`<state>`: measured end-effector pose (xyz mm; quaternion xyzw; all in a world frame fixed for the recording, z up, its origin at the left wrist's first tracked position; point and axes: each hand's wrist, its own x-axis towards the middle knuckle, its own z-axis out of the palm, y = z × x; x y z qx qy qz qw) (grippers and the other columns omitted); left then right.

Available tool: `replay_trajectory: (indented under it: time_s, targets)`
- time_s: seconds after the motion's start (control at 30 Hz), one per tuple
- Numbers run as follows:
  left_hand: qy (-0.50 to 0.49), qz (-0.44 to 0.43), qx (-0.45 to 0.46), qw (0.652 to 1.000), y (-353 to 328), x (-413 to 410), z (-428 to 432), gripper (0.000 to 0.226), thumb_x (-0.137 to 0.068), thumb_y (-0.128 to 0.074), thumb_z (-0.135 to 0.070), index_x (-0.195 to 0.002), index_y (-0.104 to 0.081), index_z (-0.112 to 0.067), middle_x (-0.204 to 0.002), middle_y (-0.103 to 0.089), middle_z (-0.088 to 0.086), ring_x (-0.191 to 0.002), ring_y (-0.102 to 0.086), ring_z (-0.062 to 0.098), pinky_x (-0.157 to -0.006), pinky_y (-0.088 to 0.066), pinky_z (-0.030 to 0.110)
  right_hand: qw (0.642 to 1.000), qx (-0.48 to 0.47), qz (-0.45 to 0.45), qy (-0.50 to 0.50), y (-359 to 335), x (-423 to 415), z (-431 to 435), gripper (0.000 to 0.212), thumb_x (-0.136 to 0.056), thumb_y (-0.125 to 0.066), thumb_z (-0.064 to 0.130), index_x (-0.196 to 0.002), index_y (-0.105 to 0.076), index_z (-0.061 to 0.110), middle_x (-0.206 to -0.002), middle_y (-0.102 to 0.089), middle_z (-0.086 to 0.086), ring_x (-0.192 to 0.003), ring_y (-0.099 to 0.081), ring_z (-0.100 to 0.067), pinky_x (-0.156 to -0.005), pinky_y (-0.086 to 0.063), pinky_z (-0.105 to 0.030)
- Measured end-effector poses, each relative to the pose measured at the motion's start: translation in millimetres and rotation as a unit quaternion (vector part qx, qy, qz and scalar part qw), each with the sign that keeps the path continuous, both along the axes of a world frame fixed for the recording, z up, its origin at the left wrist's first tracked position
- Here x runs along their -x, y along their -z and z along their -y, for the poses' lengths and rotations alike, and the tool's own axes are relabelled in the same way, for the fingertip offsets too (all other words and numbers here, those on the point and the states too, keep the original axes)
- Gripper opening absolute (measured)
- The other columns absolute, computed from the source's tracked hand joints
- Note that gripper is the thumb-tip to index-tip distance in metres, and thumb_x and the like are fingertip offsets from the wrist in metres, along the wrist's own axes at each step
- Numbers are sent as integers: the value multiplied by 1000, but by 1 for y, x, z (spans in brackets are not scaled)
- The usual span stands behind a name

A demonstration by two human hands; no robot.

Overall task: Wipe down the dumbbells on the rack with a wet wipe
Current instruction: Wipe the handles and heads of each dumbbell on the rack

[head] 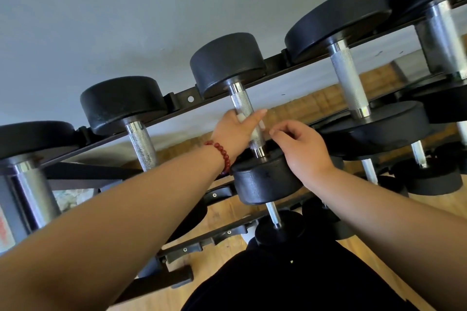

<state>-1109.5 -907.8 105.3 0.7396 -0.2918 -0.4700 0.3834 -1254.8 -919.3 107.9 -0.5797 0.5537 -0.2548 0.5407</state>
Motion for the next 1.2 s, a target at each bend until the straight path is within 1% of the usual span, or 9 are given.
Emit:
replay_trajectory:
  time_s: [0.17,0.3,0.43,0.57,0.7,0.83,1.0,1.1,1.2]
  targets:
    - [-95,-91,60,990,-14,-2,19,22,-90,-66,-35,-87,-60,-14,-65,-69,-6,-76,-71,17,-84,-58,41,1000,-1,6,8,3,0,0,17,-89,-63,16,-77,-68,27,-74,-65,18,-72,-57,10,-65,-38,-2]
    - [20,36,-19,999,-2,9,-9,39,-87,-64,-51,-99,-63,-15,-83,-71,-6,-81,-69,13,-79,-54,30,1000,-8,15,6,2,-1,1,15,-89,-64,22,-76,-69,26,-75,-69,16,-73,-61,2,-65,-42,-11]
    - [-83,-95,18,992,-7,3,9,26,-87,-70,-38,-92,-60,-15,-71,-72,-4,-78,-72,15,-83,-58,39,1000,-3,10,11,4,0,1,15,-90,-63,19,-77,-69,25,-75,-67,12,-71,-58,3,-67,-41,-15]
    - [-107,-100,63,987,-10,6,14,25,-91,-64,-37,-98,-57,-14,-82,-72,-3,-83,-72,12,-85,-58,37,1000,-3,2,13,5,-1,1,13,-89,-64,19,-78,-69,24,-73,-65,12,-71,-58,1,-71,-42,-20]
    - [-47,-55,24,997,-9,10,-4,60,-70,-55,-71,-107,-53,-23,-104,-68,-2,-96,-65,13,-92,-53,41,1000,2,21,6,0,1,-1,10,-89,-67,23,-79,-68,24,-72,-65,12,-72,-60,-2,-72,-44,-21]
    - [-107,-117,53,986,-4,2,-15,46,-74,-59,-53,-106,-64,-21,-100,-67,3,-101,-65,25,-98,-50,50,999,8,29,-44,1,6,-11,11,-85,-72,32,-92,-68,25,-88,-68,9,-87,-64,-8,-79,-48,-24]
    - [-18,-63,48,997,3,5,-15,32,-80,-57,-58,-99,-58,-32,-101,-70,-4,-99,-68,15,-92,-55,42,993,22,-8,-119,-2,13,-18,48,-74,-73,47,-117,-54,35,-112,-49,28,-111,-48,2,-89,-36,-8]
    - [-36,-54,39,997,-8,7,2,23,-96,-54,-44,-105,-48,-23,-99,-67,-5,-93,-70,8,-82,-58,33,992,20,-5,-127,-2,14,-17,49,-76,-76,37,-117,-50,40,-116,-45,30,-117,-41,5,-87,-28,3]
    - [-64,15,51,997,-22,7,11,37,-97,-51,-45,-120,-48,-17,-104,-65,-5,-96,-65,8,-79,-52,28,992,15,-4,-128,-2,15,-16,44,-77,-77,35,-112,-51,42,-117,-46,27,-111,-42,8,-82,-25,9]
